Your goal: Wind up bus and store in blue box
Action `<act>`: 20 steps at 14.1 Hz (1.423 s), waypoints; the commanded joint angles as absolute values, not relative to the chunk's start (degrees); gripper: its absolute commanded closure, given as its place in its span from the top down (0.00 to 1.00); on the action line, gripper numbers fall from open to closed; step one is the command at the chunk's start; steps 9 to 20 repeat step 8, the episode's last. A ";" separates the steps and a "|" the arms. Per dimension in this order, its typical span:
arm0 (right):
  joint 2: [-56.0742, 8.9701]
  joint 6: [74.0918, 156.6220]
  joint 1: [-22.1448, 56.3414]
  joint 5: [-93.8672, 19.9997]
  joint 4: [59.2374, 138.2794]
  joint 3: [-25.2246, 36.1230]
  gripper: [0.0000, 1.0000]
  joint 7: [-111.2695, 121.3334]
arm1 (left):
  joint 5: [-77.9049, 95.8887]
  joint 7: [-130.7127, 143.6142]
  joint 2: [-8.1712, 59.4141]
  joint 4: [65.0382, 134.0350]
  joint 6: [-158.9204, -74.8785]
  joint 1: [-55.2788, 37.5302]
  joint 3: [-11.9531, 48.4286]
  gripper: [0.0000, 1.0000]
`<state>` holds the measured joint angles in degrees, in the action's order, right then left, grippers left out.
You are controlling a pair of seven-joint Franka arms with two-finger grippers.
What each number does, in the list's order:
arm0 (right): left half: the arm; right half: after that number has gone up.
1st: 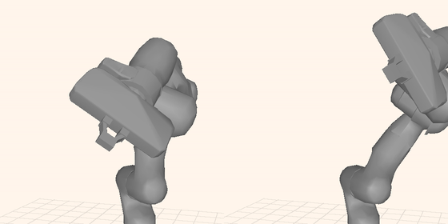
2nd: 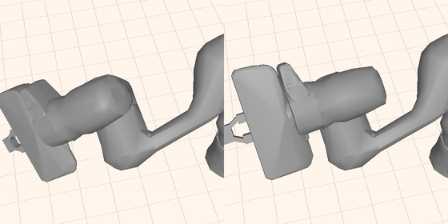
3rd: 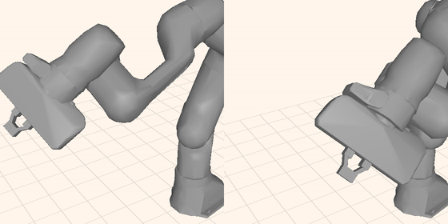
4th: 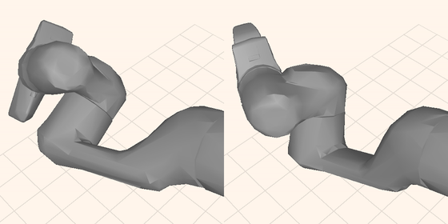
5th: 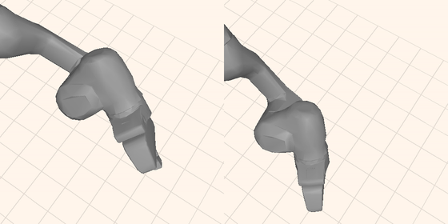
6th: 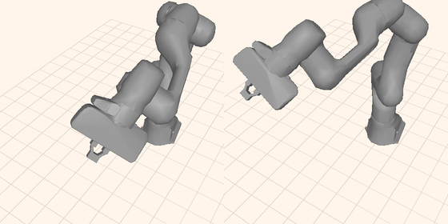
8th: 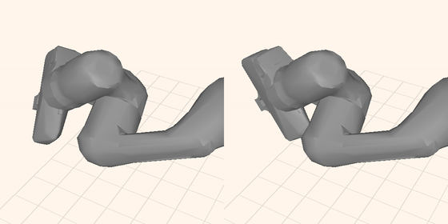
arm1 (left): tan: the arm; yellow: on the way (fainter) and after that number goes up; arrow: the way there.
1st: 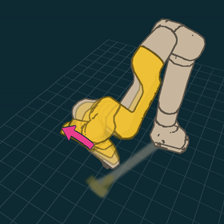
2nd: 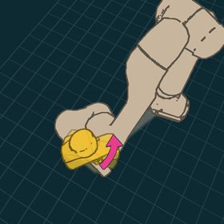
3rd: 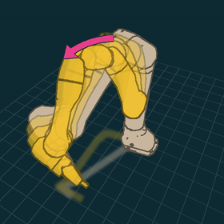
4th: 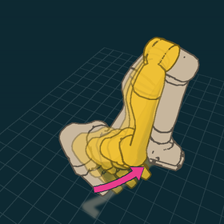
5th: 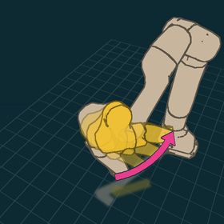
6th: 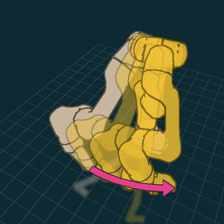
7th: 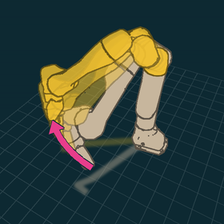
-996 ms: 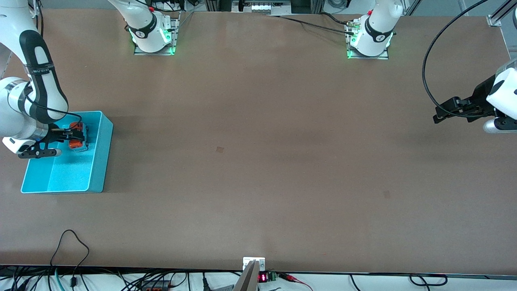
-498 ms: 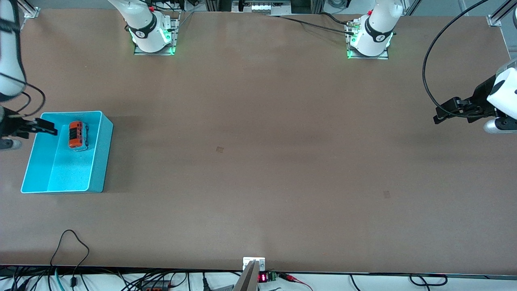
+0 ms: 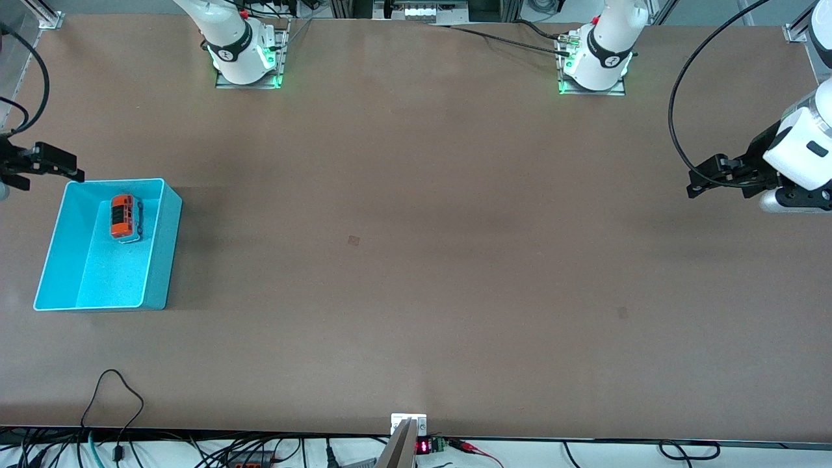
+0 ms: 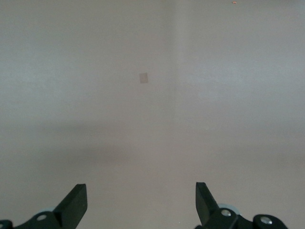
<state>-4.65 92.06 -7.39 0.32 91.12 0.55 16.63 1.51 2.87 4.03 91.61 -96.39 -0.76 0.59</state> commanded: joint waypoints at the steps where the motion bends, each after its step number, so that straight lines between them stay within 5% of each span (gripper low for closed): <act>1: -2.64 89.65 -8.00 0.35 90.88 -0.44 1.00 15.29 | 0.70 2.28 3.08 91.49 -94.75 -0.18 0.53 1.00; 20: -2.99 89.21 -7.82 0.35 90.88 -0.53 1.00 15.47 | 2.55 1.67 2.46 92.02 -94.57 0.26 0.26 1.00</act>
